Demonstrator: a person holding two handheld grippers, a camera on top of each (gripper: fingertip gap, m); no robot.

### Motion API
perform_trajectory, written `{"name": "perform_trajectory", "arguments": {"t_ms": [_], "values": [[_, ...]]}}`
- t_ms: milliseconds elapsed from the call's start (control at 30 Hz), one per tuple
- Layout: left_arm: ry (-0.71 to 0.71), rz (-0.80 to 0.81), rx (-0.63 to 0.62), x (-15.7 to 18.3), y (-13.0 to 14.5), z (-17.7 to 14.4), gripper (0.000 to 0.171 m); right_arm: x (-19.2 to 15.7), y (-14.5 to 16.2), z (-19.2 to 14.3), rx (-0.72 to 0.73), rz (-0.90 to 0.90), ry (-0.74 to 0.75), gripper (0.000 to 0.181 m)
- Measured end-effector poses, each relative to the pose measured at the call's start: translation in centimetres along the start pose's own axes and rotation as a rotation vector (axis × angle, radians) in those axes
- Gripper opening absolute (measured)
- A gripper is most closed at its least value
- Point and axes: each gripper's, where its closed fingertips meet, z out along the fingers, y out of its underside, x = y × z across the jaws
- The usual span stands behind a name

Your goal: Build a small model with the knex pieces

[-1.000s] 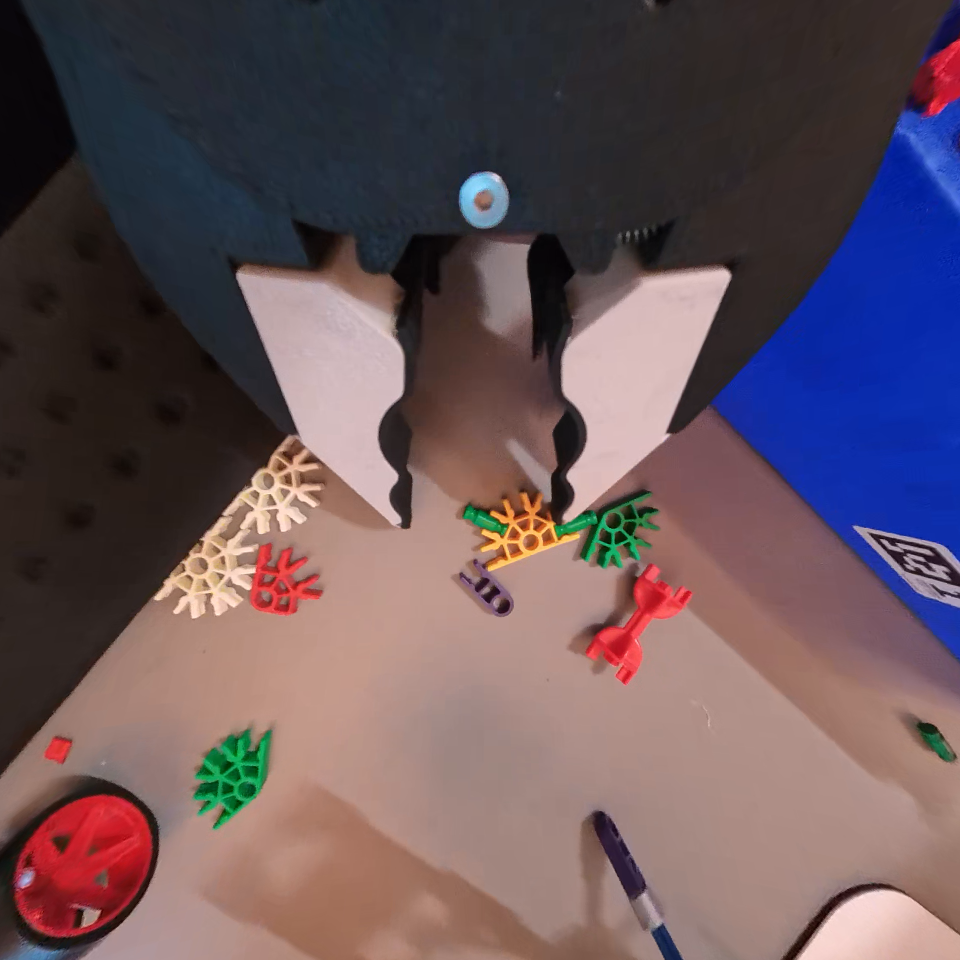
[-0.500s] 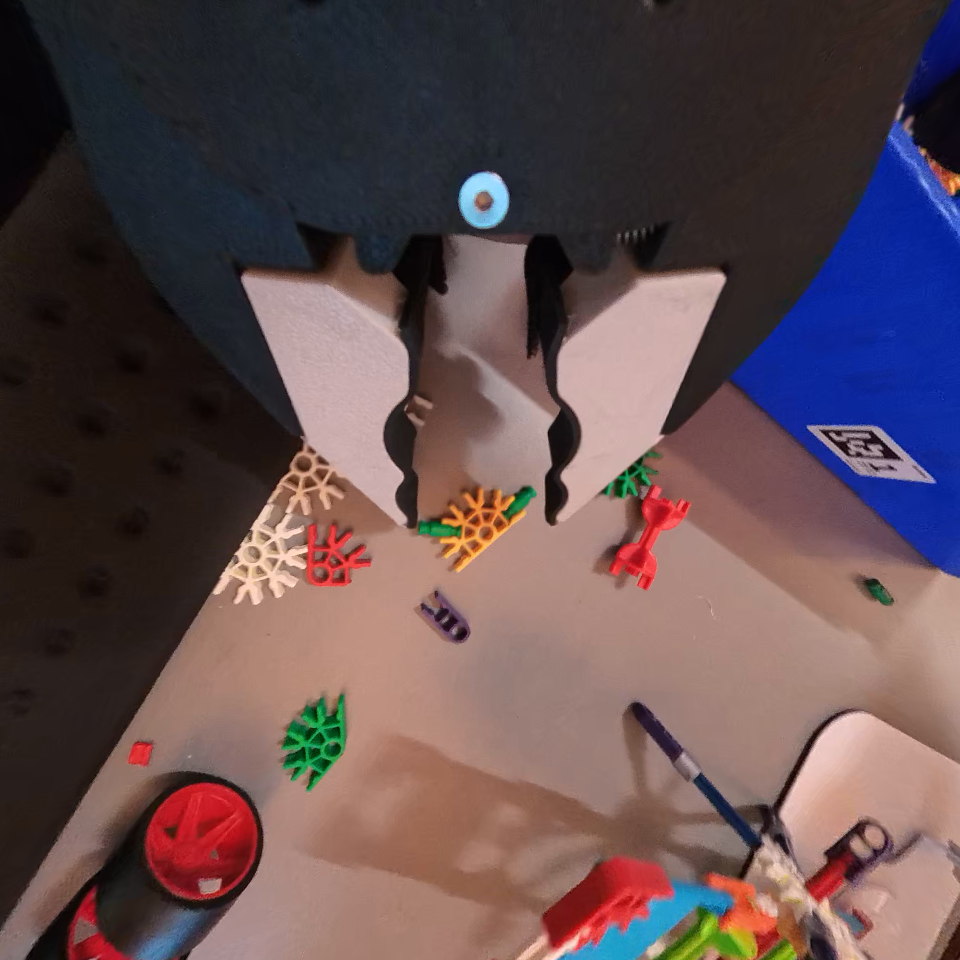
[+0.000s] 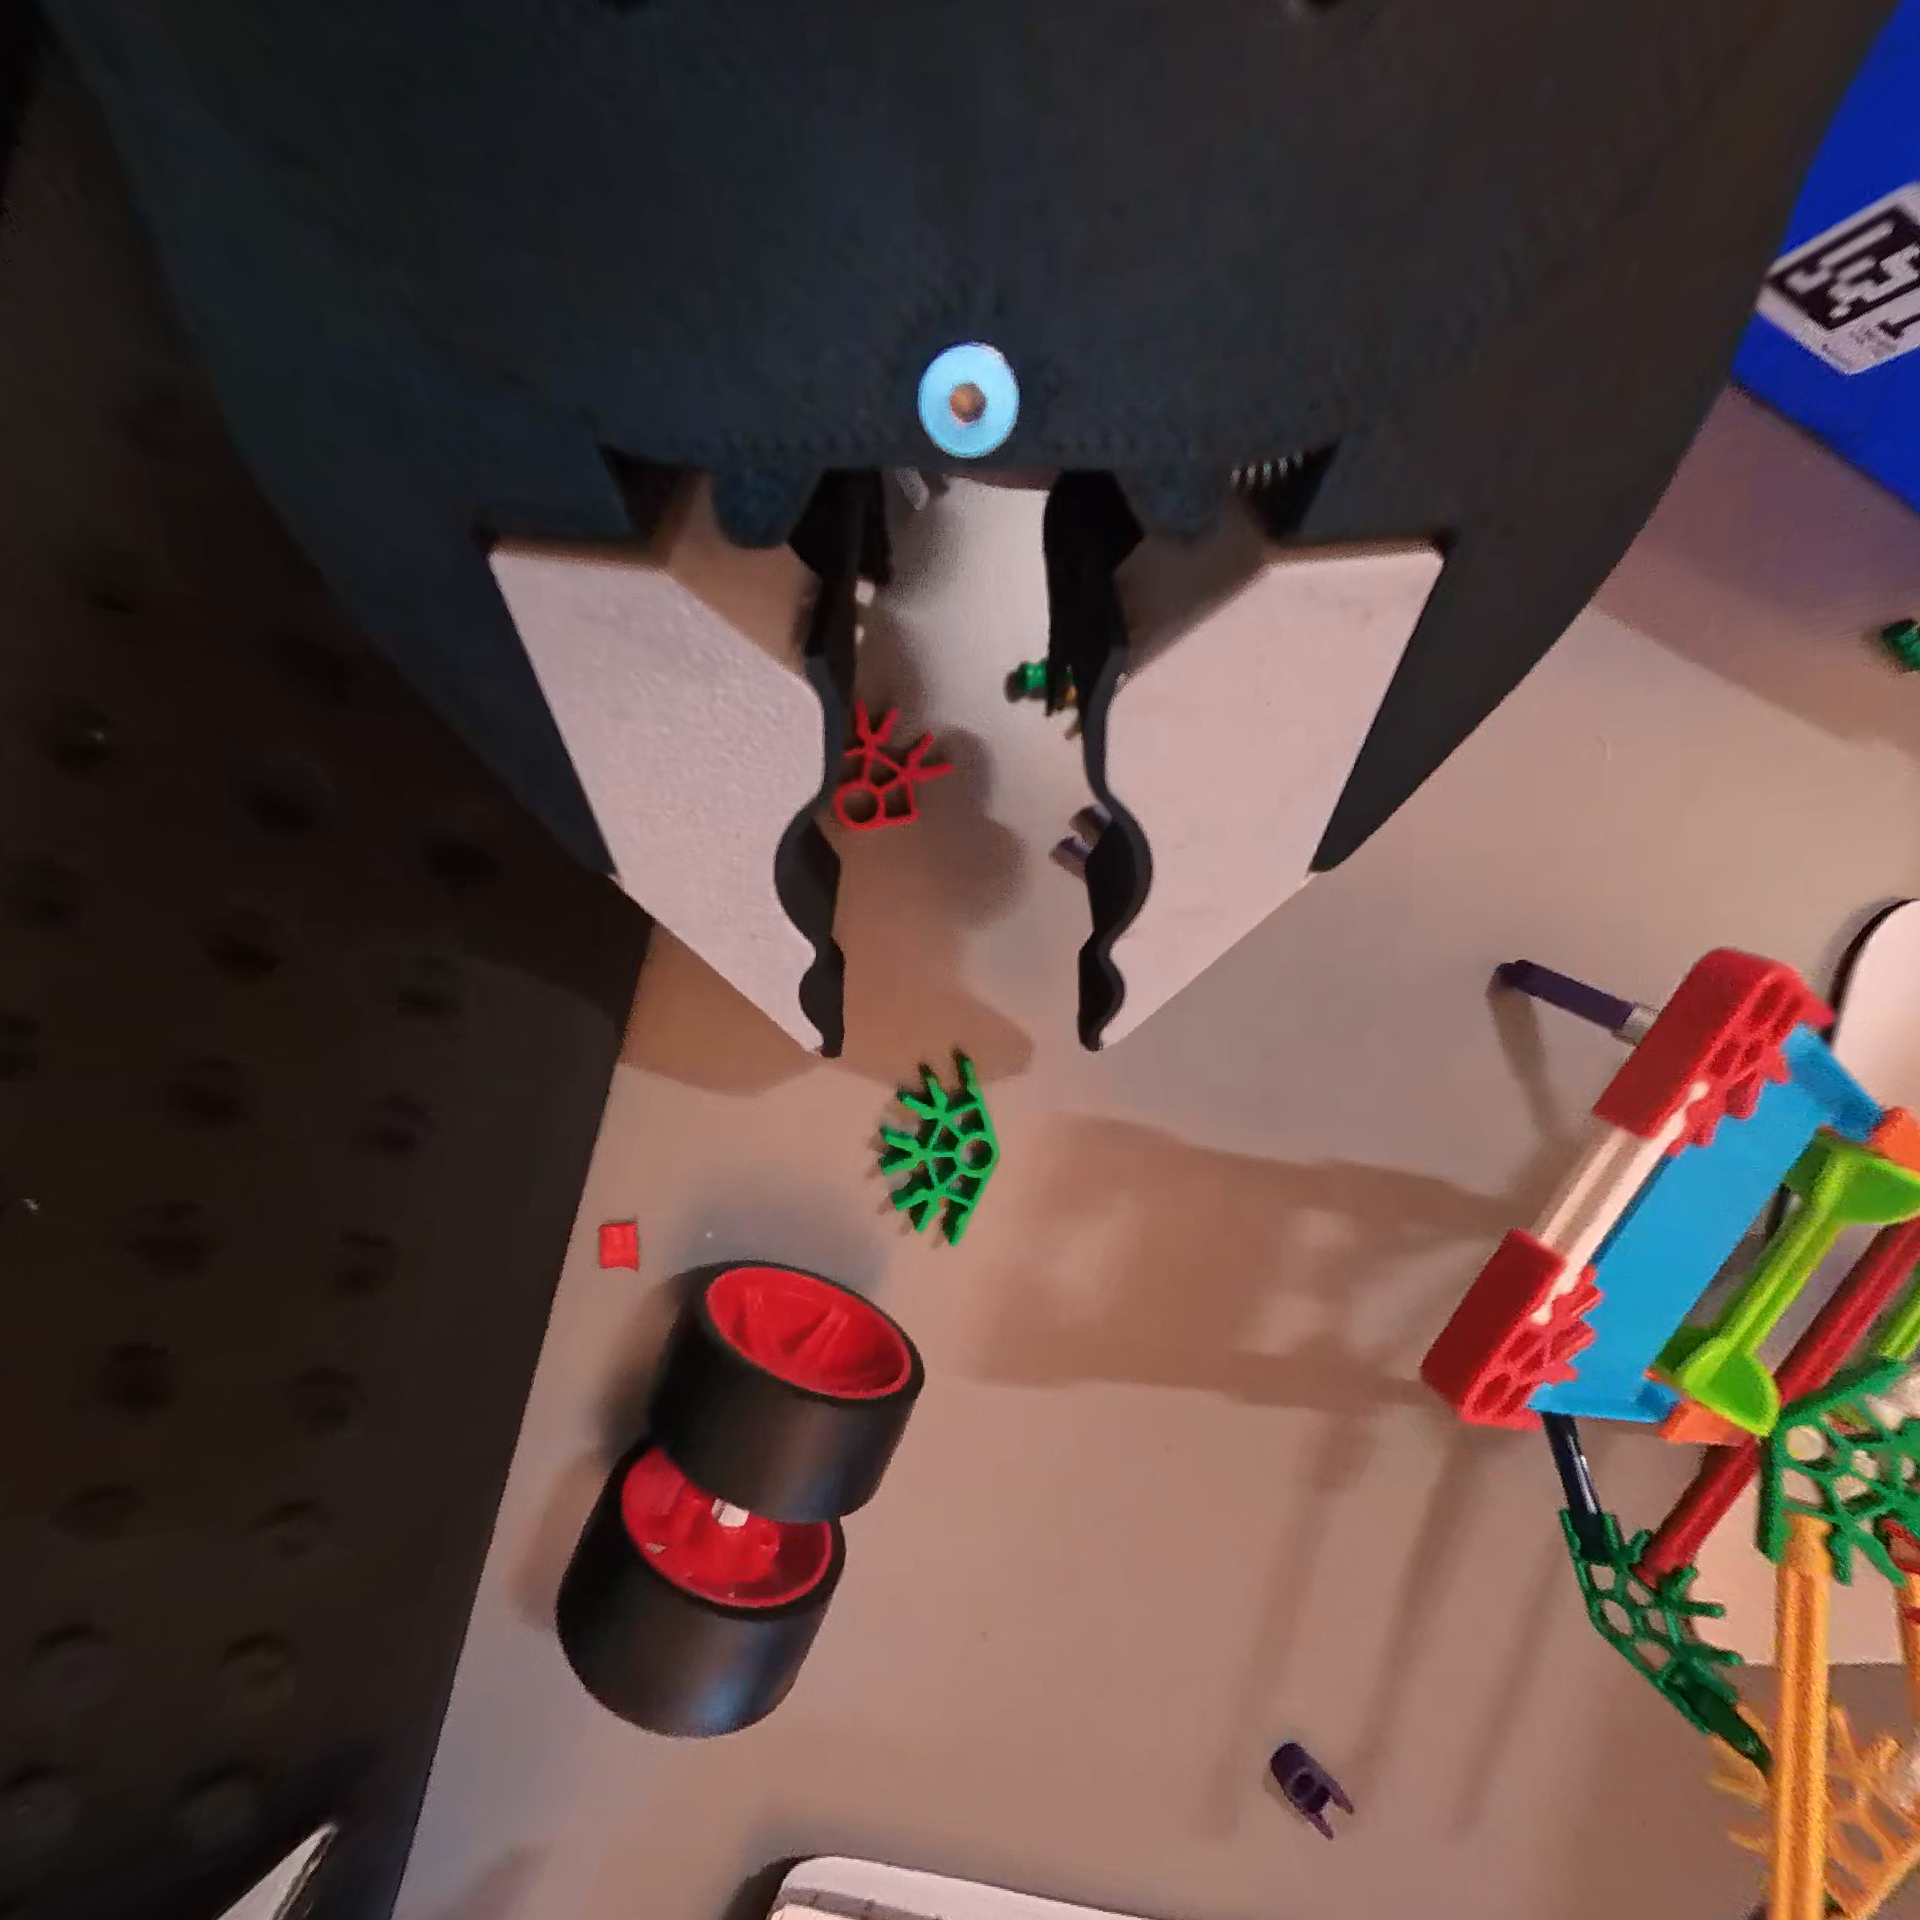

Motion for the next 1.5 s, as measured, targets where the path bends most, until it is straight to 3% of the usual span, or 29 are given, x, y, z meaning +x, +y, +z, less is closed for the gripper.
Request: {"name": "perform_trajectory", "arguments": {"t_ms": [167, 333, 1067, 1200, 1333, 1467, 1500], "values": [[0.044, -0.056, 0.013, 0.1, -0.2, 0.9, 0.032, 0.0, -0.1, 0.0, 0.007, 0.011, -0.011, 0.039], [0.064, -0.089, 0.026, 0.4, -0.3, 1.2, 0.009, 0.0, -0.2, -0.2, 0.021, 0.008, -0.007, 0.038], [0.049, -0.081, 0.046, 0.1, -0.2, 1.2, 0.008, 1.3, -1.0, -1.4, 0.09, 0.033, 0.055, 0.039], [0.062, -0.096, 0.06, 0.1, -0.5, 1.5, 0.008, 7.1, 2.6, -2.8, -0.061, 0.12, 0.267, 0.04], [0.074, -0.107, 0.072, -0.1, -0.8, 1.8, 0.008, 11.4, 6.3, -3.0, -0.197, 0.234, 0.343, 0.028], [0.074, -0.094, 0.065, -0.5, -1.2, 2.2, 0.008, 10.9, 8.2, -2.1, -0.317, 0.244, 0.263, 0.0], [0.075, -0.098, 0.066, -0.6, -1.3, 2.3, 0.008, 10.5, 8.2, -1.9, -0.329, 0.241, 0.241, 0.0]]}}
